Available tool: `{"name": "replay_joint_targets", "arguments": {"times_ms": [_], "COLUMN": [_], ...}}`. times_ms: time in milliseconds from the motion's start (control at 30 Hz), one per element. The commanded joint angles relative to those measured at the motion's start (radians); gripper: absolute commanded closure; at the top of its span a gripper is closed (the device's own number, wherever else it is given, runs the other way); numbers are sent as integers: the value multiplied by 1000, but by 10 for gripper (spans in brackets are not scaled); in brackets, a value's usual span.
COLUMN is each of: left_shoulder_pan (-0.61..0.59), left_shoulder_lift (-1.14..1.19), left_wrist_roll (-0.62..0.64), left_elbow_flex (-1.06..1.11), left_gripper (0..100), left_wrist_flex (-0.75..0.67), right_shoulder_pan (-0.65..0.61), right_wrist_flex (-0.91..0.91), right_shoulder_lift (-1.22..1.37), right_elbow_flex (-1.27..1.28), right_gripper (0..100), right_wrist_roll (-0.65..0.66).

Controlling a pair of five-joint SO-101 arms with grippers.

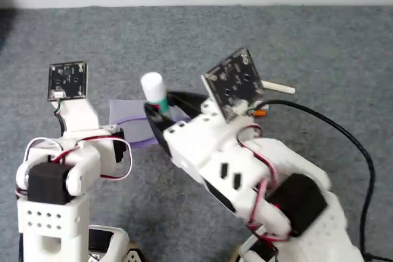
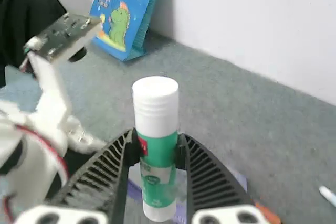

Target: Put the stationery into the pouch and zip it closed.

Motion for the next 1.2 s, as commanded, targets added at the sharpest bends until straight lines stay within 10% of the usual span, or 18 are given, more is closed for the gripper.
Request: {"name": "replay_joint_targets", "arguments": {"times_ms": [0,467,767,1167], "left_shoulder_pan": [-9,-11,-6,-9], "left_shoulder_lift": [35,140,140,140], "left_wrist_roll": [14,15,75,78], "left_elbow_flex": [-82,-180,-180,-176], "left_gripper": [967,968,968,968], "left_wrist_flex": [-21,-20,-20,-20], "right_shoulder_pan": [-7,-2,25,64], "right_wrist_flex": [-174,-616,-590,-372], "right_shoulder_lift": [13,25,21,13], "right_elbow_flex": [78,456,519,316], "right_gripper": [990,990,794,894], "right_wrist_roll": [-8,46,41,38]}}
